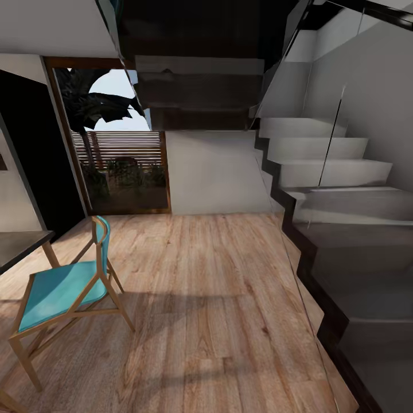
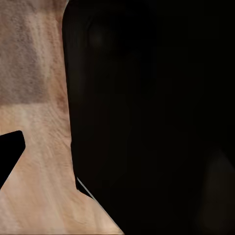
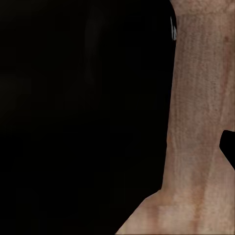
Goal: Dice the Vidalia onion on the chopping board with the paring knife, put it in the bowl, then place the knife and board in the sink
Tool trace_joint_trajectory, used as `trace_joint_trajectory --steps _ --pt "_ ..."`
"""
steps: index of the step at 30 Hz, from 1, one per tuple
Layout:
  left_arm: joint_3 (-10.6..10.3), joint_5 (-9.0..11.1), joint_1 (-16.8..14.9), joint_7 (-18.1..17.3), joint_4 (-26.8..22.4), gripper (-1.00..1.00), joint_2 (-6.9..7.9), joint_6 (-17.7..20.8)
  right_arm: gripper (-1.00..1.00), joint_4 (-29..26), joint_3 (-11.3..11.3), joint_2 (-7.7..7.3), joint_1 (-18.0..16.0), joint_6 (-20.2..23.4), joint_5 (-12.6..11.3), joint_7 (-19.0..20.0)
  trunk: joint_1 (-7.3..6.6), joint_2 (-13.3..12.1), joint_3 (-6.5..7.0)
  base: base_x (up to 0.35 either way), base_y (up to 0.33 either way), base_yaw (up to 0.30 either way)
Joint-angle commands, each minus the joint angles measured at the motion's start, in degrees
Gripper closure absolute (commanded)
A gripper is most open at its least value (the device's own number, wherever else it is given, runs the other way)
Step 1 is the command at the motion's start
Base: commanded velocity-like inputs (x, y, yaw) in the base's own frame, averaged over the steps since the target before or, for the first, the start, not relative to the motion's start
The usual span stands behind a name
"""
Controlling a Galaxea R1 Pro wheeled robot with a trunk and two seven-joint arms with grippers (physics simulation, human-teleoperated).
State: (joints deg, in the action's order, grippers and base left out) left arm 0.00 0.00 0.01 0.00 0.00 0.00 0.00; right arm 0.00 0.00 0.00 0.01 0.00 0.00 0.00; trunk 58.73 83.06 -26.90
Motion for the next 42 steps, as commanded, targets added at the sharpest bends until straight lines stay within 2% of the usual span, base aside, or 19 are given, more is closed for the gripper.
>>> trace_joint_trajectory --steps 1,4,11,29,41,42 --pt "0.1 -0.1 -0.3 0.1 -0.3 -1.00 -0.11 0.3 -1.00 -0.3 0.2 0.33 -0.3 -0.3 0.2 -0.3 0.00 0.0 -0.03 0.000 0.000 0.000" --pt "0.1 -0.1 -0.7 0.1 -1.2 -1.00 -0.10 0.2 -1.00 -1.3 0.2 1.30 -0.9 -0.3 0.2 -0.3 0.00 0.0 -0.03 0.000 0.000 0.000" --pt "0.2 -0.1 -0.7 0.1 -1.8 -1.00 0.36 0.1 -1.00 -3.0 0.2 1.89 -1.0 -0.3 0.2 -0.3 0.00 0.0 -0.03 0.000 0.000 0.000" --pt "0.2 0.3 -0.7 0.1 -7.4 -1.00 0.24 -0.2 -1.00 -8.9 0.1 2.17 -1.0 -2.7 0.2 -0.3 0.00 0.0 -0.03 0.000 0.000 0.000" --pt "-0.2 0.3 -0.7 0.0 -11.3 -1.00 0.44 -3.9 -1.00 -12.7 0.1 2.07 -1.0 -6.5 0.1 -0.1 0.00 0.0 -0.03 0.000 0.000 0.000" --pt "-0.1 0.3 -0.7 0.0 -14.8 -1.00 0.46 -16.0 -1.00 -15.8 0.0 2.02 -1.0 -17.0 0.1 -0.1 0.00 0.0 -0.03 0.000 0.000 0.000"
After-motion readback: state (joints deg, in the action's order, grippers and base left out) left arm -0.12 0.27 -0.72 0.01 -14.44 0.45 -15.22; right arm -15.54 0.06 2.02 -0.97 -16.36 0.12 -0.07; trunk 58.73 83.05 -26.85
